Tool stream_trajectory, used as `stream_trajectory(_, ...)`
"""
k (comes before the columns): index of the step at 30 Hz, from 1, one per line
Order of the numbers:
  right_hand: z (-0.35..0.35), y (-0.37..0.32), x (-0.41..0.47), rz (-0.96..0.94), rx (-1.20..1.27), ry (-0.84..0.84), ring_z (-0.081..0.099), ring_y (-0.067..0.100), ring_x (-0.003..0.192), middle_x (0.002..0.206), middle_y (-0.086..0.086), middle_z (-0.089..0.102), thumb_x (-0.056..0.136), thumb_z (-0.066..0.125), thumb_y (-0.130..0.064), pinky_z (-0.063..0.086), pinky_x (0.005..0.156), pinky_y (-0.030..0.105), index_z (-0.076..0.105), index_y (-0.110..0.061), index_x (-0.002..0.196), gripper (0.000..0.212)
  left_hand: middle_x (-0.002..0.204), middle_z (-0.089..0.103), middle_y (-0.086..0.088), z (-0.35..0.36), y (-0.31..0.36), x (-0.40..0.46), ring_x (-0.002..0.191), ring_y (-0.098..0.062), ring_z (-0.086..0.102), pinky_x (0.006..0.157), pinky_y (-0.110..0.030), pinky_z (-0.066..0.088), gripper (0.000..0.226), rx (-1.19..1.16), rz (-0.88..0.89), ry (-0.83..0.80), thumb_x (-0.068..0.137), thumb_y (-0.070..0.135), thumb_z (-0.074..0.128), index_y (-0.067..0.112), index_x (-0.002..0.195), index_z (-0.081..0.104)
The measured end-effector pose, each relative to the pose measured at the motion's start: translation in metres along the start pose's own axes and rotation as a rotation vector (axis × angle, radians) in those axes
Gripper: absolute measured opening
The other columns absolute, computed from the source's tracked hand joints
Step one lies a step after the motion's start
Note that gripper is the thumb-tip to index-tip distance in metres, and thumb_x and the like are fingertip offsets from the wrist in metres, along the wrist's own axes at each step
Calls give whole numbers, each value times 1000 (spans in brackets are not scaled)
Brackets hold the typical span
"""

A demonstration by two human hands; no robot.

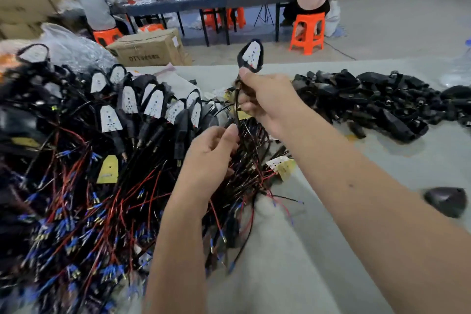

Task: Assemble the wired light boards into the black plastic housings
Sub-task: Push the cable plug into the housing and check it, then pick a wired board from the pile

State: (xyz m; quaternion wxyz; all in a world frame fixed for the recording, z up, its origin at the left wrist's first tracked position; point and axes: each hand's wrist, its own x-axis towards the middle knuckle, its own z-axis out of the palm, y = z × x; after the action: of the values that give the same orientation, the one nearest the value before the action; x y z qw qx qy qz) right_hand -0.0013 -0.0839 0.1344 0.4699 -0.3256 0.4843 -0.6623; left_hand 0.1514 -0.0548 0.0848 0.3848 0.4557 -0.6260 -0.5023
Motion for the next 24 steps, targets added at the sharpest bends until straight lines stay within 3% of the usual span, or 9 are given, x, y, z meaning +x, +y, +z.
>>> stream_trajectory(2, 34, 11, 5, 55, 77, -80, 49, 10, 45, 64, 8, 59, 102, 64, -16, 40, 40, 18, 61, -4, 83, 23, 87, 77, -5, -14, 3, -5, 66, -10, 66, 59, -27, 57, 27, -84, -48, 1, 107, 36, 51, 14, 96, 65)
stream_trajectory(5, 80, 26, 13, 36, -6, -97, 50, 11, 42, 54, 3, 55, 100, 67, -14, 41, 39, 19, 59, -5, 81, 23, 59, 64, 2, -52, 2, -14, 39, -11, 47, 37, -20, 37, 36, -56, -93, 52, 109, 29, 48, 15, 81, 66)
stream_trajectory(7, 101, 35, 18, 30, -69, -73, 52, 13, 40, 52, 5, 55, 100, 67, -11, 44, 38, 21, 59, -3, 84, 19, 51, 55, 8, -86, 1, -14, 40, -9, 42, 40, -22, 33, 43, 133, -86, 225, 105, 33, 53, 21, 69, 71)
stream_trajectory(9, 117, 47, 24, 21, -215, -66, 58, 19, 42, 50, 7, 60, 99, 66, -11, 50, 42, 26, 59, -1, 81, 21, 59, 65, 7, -116, -4, -13, 58, -16, 59, 56, -32, 48, 36, 472, -77, 416, 98, 41, 60, 30, 67, 73)
stream_trajectory(11, 130, 63, 28, -48, -592, -72, 71, 30, 61, 64, 15, 71, 98, 66, -20, 61, 60, 39, 64, 3, 82, 28, 75, 72, 3, -130, -10, -11, 80, -25, 66, 71, -37, 52, 31, 708, -142, 574, 91, 45, 68, 31, 64, 69)
stream_trajectory(13, 139, 74, 27, -162, -938, -30, 73, 33, 86, 89, 21, 74, 96, 65, -23, 59, 74, 37, 65, 0, 86, 25, 82, 73, 2, -129, -17, -10, 87, -26, 66, 73, -35, 48, 28, 710, -210, 655, 87, 40, 76, 32, 63, 65)
stream_trajectory(17, 150, 75, 24, -298, -1171, -6, 66, 40, 105, 110, 20, 65, 88, 59, -7, 50, 74, 39, 68, -4, 103, 18, 82, 69, 4, -126, -27, -8, 90, -27, 66, 71, -35, 44, 12, 626, -256, 781, 84, 33, 82, 28, 82, 72)
stream_trajectory(19, 149, 74, 25, -326, -1182, -68, 64, 39, 100, 100, 19, 62, 91, 58, -9, 49, 74, 38, 62, -5, 88, 7, 92, 71, 3, -127, -24, -5, 99, -30, 66, 77, -37, 47, 17, 636, -235, 803, 82, 31, 83, 26, 95, 74)
stream_trajectory(24, 113, 73, 11, -440, -945, 23, 37, 29, 62, 55, 3, 35, 99, 60, -22, 31, 62, 35, 31, -17, 54, 53, 107, 69, -9, -78, -3, 1, 106, -35, 59, 93, -36, 41, 17, 619, 74, 866, 85, 21, 70, 23, 102, 72)
